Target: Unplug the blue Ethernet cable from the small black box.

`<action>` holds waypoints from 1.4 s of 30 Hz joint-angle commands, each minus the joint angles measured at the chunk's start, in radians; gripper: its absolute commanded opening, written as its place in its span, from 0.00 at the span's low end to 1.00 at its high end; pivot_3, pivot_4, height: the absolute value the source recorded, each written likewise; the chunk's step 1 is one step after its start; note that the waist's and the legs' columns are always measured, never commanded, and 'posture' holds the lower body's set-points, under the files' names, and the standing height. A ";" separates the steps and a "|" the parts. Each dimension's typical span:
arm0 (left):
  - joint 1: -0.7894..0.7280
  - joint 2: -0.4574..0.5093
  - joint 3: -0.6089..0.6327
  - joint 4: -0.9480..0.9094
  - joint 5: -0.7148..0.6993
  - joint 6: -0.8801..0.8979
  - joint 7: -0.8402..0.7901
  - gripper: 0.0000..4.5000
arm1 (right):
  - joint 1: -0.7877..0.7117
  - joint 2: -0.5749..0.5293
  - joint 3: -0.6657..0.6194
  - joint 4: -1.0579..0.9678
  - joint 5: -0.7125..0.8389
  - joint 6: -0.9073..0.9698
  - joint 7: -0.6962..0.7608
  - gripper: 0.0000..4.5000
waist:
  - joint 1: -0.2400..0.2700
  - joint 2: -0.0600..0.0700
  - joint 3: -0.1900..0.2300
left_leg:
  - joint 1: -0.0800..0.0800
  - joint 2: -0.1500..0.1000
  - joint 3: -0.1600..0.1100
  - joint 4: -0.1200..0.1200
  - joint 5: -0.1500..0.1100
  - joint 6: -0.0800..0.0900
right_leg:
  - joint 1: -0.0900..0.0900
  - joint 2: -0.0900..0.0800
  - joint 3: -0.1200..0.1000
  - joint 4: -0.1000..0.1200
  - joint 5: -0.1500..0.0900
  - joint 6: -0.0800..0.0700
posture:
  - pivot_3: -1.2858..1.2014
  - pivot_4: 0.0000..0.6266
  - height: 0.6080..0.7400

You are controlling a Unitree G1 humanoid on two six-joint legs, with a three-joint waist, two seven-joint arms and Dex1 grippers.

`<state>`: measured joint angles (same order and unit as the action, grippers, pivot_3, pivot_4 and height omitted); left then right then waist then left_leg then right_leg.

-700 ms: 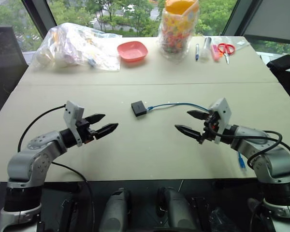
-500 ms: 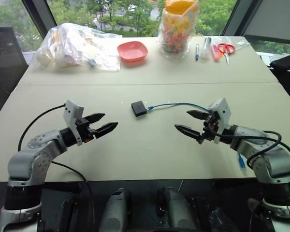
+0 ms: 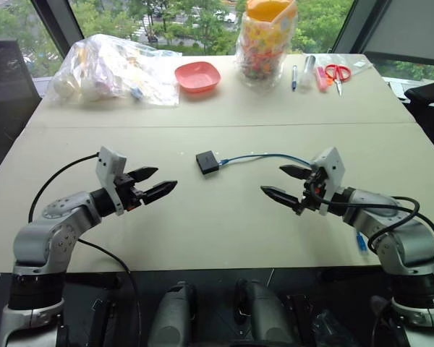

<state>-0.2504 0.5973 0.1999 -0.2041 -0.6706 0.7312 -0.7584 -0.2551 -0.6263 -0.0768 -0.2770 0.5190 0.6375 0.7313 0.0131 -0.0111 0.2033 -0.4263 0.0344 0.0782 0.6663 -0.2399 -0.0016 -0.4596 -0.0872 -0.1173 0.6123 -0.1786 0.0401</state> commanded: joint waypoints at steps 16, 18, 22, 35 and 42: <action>-0.201 0.272 -0.019 0.188 0.014 0.000 -0.360 0.99 | -0.667 0.234 0.331 1.060 -0.423 -0.627 0.237 1.00 | -0.021 0.000 0.001 | -0.001 -0.001 0.001 -0.001 0.000 0.000 | -0.002 0.002 0.000 0.001 0.003 0.003 | 0.52 0.24 1.00; -0.158 0.251 0.018 0.133 -0.008 0.015 -0.315 0.99 | -0.774 0.298 0.391 1.293 -0.524 -0.731 0.233 1.00 | -0.029 0.000 0.001 | -0.001 -0.001 0.001 -0.001 0.000 0.000 | -0.002 0.002 0.000 0.001 0.003 0.003 | 0.52 0.24 1.00; -0.069 0.200 0.040 0.043 -0.019 0.025 -0.236 0.99 | -0.867 0.375 0.433 1.521 -0.634 -0.824 0.240 1.00 | -0.035 0.000 0.000 | 0.001 0.000 0.002 -0.002 0.000 0.000 | -0.001 0.002 0.001 0.002 0.005 0.001 | 0.52 0.24 1.00; -0.178 0.092 -0.043 0.252 0.089 -0.109 -0.203 1.00 | -0.904 0.375 0.421 1.571 -0.758 -0.920 0.313 0.01 | -0.026 0.000 -0.001 | 0.019 0.007 0.002 -0.002 0.001 -0.003 | 0.015 0.006 0.001 0.002 0.001 -0.003 | 0.52 0.24 1.00; -0.588 -0.056 -0.136 0.863 0.201 -0.257 -0.375 1.00 | -0.843 0.275 0.403 1.325 -0.840 -1.234 -0.040 0.01 | -0.026 -0.001 -0.001 | 0.013 0.001 0.005 -0.001 0.002 -0.003 | 0.011 0.005 0.002 0.001 0.005 0.001 | 0.52 0.24 1.00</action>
<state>-0.7874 0.5504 0.0740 0.5751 -0.4883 0.5128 -1.0796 -1.0954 -0.3392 0.3470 1.1365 -0.3141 -0.5298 0.7514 -0.0134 -0.0123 0.2027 -0.4142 0.0341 0.0838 0.6648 -0.2382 -0.0043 -0.4489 -0.0832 -0.1148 0.6143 -0.1745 0.0419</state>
